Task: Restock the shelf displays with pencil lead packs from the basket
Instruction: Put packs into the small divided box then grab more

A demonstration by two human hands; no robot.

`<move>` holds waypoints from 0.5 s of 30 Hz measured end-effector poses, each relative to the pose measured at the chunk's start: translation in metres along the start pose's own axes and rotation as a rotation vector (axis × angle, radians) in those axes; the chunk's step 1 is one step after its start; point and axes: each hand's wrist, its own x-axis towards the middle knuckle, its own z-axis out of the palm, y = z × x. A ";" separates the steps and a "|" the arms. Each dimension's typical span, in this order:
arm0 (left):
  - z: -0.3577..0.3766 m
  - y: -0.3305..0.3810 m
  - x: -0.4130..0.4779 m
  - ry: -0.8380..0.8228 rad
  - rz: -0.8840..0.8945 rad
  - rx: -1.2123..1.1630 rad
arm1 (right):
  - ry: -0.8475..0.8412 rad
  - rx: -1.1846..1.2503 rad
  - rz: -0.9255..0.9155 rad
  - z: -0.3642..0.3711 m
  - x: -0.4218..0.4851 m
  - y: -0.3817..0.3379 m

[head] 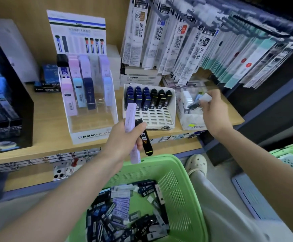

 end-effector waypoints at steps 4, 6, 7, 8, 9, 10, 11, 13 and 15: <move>0.013 -0.004 0.006 -0.032 -0.027 -0.049 | -0.006 -0.115 -0.009 0.012 0.017 0.012; 0.016 -0.006 0.009 -0.039 -0.039 -0.050 | -0.030 -0.169 -0.102 0.016 0.023 0.019; 0.017 -0.008 0.010 -0.040 -0.045 -0.049 | -0.043 -0.185 -0.140 0.017 0.025 0.022; 0.018 -0.008 0.012 -0.043 -0.050 -0.052 | -0.051 -0.196 -0.174 0.018 0.026 0.024; 0.019 -0.009 0.012 -0.051 -0.056 -0.058 | -0.055 -0.200 -0.191 0.019 0.027 0.025; 0.021 -0.010 0.013 -0.061 -0.061 -0.065 | -0.059 -0.199 -0.192 0.019 0.028 0.026; 0.023 -0.011 0.013 -0.067 -0.065 -0.071 | -0.065 -0.200 -0.181 0.019 0.029 0.027; 0.027 -0.012 0.015 -0.070 -0.067 -0.079 | -0.103 -0.219 -0.151 0.020 0.032 0.030; 0.030 -0.013 0.017 -0.071 -0.067 -0.084 | -0.161 -0.235 -0.126 0.022 0.033 0.033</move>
